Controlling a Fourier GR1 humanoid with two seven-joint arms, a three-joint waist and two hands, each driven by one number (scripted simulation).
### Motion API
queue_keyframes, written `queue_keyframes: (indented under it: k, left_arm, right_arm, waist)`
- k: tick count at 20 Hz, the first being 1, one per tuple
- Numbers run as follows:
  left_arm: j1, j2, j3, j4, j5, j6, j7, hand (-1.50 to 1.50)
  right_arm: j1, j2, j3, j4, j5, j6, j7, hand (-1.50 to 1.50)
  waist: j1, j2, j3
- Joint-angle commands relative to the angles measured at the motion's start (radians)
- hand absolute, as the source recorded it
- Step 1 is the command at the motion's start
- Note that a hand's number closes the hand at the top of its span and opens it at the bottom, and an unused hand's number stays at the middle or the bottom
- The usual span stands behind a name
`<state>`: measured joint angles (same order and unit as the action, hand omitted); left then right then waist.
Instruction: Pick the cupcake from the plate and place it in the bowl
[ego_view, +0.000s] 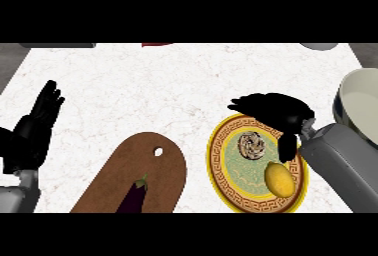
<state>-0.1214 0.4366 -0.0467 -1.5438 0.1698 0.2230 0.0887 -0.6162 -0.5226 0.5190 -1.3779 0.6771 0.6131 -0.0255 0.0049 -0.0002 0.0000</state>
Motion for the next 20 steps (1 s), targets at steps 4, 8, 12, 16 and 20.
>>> queue_keyframes:
  k: [4,8,12,16,20]
  left_arm:
    - [-0.063,-0.043,0.027,0.060,-0.037,-0.019,0.016,0.00]
    - [-0.030,-0.080,0.018,0.016,-0.074,-0.014,0.027,0.00]
    - [0.002,-0.065,0.076,-0.008,-0.057,-0.077,0.015,0.00]
    - [0.066,-0.062,0.072,-0.103,-0.066,-0.085,0.048,0.00]
    - [0.018,-0.067,0.105,-0.058,-0.069,-0.108,0.065,0.00]
  right_arm:
    - [0.077,0.046,-0.003,0.086,0.114,-0.022,-0.070,-1.50]
    - [0.027,0.134,-0.029,0.155,0.179,-0.018,-0.065,-1.50]
    - [0.129,0.139,-0.053,0.030,0.211,0.023,-0.050,-1.50]
    - [0.103,0.171,-0.064,0.162,0.277,-0.072,-0.087,-1.50]
    - [0.104,0.220,-0.072,0.168,0.317,-0.039,-0.070,-1.50]
  waist:
    - [-0.003,0.002,0.000]
    - [0.003,0.001,0.000]
    - [-0.002,0.000,0.000]
    - [0.007,0.000,0.000]
    - [0.003,0.000,0.000]
